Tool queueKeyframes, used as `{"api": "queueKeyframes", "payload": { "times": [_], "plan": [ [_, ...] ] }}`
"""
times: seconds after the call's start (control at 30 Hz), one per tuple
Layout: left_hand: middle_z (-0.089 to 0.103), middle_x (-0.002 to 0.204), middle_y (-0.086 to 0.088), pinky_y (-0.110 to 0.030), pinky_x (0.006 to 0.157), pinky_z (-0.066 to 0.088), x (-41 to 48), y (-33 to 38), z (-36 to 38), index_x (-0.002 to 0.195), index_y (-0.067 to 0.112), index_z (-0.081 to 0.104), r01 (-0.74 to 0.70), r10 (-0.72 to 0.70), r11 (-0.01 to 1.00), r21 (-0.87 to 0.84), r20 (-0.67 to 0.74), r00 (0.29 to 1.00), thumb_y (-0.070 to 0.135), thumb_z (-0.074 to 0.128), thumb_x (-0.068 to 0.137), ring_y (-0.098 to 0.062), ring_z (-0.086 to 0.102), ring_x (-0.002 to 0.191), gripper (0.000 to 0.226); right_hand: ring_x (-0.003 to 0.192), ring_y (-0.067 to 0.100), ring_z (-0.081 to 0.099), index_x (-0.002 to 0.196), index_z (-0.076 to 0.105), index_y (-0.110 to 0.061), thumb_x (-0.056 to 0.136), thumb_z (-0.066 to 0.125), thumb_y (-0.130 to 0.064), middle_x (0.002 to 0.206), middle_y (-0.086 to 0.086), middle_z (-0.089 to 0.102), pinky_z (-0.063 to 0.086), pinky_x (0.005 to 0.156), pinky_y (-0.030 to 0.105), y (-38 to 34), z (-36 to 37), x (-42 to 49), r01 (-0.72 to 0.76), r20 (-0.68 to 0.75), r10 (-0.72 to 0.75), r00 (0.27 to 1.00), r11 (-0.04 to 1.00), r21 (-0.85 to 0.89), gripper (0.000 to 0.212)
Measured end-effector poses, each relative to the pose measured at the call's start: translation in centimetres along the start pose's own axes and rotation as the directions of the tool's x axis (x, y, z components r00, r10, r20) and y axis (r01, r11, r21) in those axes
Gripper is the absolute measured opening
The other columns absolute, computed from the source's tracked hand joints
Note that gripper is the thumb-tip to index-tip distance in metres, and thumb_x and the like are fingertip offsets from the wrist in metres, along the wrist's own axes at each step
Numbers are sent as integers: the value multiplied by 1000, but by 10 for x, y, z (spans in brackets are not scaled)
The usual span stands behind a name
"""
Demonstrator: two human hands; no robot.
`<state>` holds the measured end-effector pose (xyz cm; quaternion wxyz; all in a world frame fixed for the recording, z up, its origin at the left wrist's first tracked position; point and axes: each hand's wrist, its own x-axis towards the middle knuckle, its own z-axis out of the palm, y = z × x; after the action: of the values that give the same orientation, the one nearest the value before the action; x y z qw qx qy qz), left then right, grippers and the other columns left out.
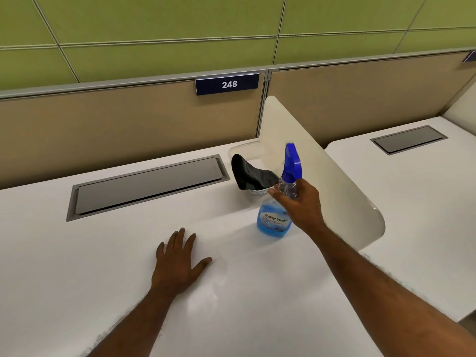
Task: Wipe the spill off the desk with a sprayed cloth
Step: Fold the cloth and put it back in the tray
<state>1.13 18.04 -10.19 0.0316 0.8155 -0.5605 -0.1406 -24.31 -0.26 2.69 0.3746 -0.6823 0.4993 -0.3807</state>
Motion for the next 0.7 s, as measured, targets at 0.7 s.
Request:
{"api": "queueKeyframes", "payload": {
  "times": [0.7],
  "plan": [
    [47, 139, -14, -42, 103, 42, 170, 68, -72, 139, 11, 47, -95, -48, 834, -544, -243, 969, 43, 55, 95, -30, 51, 126, 54, 78, 9, 62, 106, 65, -15, 78, 78, -45, 90, -5, 68, 48, 75, 20, -52, 8, 175, 128, -174, -139, 975, 989, -74, 42]
  ]
}}
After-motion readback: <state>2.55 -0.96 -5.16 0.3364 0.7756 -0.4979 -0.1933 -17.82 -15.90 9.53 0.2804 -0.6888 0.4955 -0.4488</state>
